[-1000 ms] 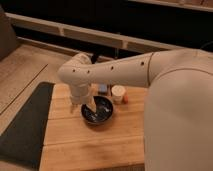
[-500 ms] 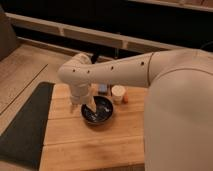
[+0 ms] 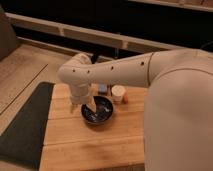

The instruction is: Place the eraser on the white sponge

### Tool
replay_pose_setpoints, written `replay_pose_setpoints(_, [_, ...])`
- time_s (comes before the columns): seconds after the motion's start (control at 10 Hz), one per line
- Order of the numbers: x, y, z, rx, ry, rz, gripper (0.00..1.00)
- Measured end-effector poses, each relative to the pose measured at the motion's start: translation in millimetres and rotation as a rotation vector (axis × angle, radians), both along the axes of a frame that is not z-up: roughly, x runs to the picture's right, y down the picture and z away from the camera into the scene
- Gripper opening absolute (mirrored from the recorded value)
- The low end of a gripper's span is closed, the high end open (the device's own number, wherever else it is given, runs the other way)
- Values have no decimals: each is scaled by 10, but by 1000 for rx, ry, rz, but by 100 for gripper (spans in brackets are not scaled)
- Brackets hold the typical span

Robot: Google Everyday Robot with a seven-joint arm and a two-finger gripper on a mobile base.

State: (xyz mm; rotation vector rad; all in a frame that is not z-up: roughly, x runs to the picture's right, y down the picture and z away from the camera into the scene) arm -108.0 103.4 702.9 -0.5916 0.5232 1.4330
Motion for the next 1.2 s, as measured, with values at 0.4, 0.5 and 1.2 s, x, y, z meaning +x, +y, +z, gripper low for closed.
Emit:
replay_pose_setpoints(0.4, [226,-337,136,116,-18,-67,65])
replay_pose_setpoints(0.5, [441,-668,209,206,-39,-111,65])
replay_pose_setpoints(1.2, [1274,-1869,79,523,-135,-270,65])
